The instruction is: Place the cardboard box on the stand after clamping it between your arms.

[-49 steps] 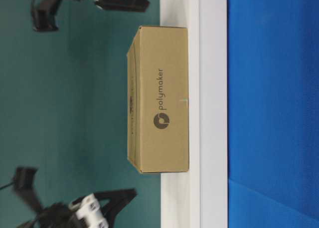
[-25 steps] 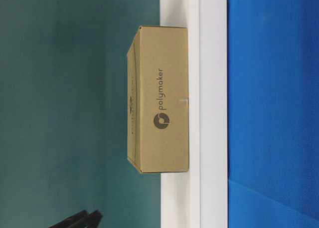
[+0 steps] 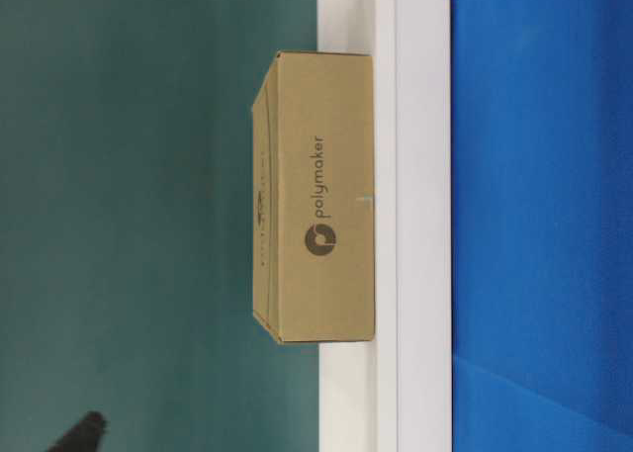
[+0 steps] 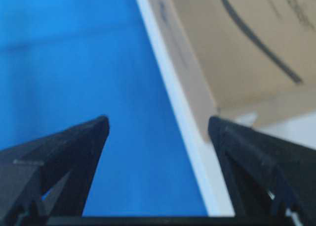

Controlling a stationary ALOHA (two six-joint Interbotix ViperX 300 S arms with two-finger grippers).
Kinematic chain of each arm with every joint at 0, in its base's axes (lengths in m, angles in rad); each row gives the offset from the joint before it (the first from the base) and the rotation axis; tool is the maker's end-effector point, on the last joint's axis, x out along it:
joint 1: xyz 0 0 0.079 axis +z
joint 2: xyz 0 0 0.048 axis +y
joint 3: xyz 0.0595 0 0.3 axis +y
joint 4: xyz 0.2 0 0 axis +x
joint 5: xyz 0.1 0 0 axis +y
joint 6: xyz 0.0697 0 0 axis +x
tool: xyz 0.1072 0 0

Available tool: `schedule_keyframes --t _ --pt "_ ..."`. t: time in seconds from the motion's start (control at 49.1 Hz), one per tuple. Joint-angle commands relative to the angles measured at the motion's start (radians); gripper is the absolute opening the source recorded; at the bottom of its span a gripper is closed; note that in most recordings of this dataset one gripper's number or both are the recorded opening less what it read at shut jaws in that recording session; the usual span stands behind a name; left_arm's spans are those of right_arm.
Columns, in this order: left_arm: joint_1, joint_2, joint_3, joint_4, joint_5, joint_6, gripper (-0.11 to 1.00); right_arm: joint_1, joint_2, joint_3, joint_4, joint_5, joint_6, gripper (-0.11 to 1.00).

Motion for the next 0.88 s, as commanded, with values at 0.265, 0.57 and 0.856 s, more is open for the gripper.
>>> schedule_keyframes --t 0.265,0.57,0.856 --pt "-0.146 -0.017 -0.005 -0.002 -0.067 -0.101 0.83 0.117 -0.192 0.08 0.005 -0.16 0.156 0.97" --pt "-0.152 -0.129 0.032 -0.002 -0.057 -0.106 0.83 0.132 -0.247 0.114 0.005 -0.16 0.21 0.97" --pt "-0.152 -0.173 0.064 -0.002 -0.043 -0.106 0.83 0.132 -0.253 0.123 0.005 -0.166 0.21 0.97"
